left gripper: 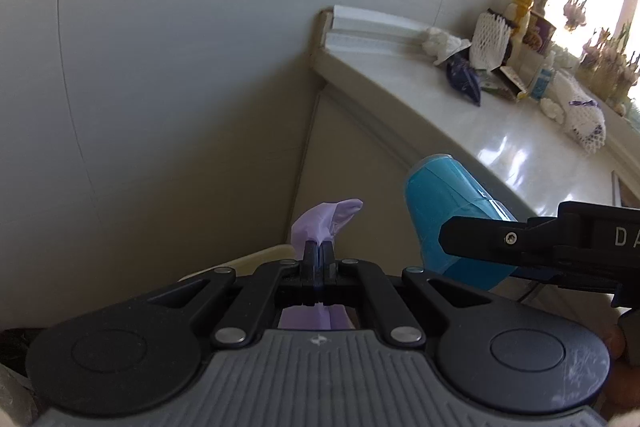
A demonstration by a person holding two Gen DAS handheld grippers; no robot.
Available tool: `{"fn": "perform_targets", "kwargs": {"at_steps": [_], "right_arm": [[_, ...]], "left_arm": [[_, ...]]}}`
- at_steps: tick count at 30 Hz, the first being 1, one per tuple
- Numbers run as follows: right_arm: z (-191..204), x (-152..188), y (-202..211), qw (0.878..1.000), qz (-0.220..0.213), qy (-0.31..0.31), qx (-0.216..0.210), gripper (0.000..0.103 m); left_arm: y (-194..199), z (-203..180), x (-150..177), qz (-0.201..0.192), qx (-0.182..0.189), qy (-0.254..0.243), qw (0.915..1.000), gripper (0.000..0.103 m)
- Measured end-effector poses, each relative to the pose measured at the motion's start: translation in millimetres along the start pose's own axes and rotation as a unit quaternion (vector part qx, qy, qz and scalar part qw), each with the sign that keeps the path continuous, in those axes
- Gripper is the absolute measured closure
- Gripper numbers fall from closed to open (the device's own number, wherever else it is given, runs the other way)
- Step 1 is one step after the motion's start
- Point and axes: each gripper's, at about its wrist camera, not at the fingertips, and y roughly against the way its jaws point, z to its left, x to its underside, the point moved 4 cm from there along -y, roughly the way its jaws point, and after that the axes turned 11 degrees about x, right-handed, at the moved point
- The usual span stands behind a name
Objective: Collect trash
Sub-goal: 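Carry the blue cup and purple glove with both tools over the trash bin, then open both tools to drop the cup and glove into the trash bin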
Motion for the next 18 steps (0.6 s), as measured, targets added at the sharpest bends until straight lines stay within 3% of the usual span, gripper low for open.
{"fn": "perform_targets", "kwargs": {"at_steps": [10, 18], "right_arm": [[-21, 54, -90, 0.997, 0.072, 0.008, 0.035, 0.034], [-35, 74, -143, 0.994, 0.099, 0.012, 0.050, 0.034]], "left_arm": [[-42, 41, 48, 0.045, -0.042, 0.020, 0.9979, 0.103], [-68, 63, 71, 0.075, -0.064, 0.027, 0.9948, 0.103]]}}
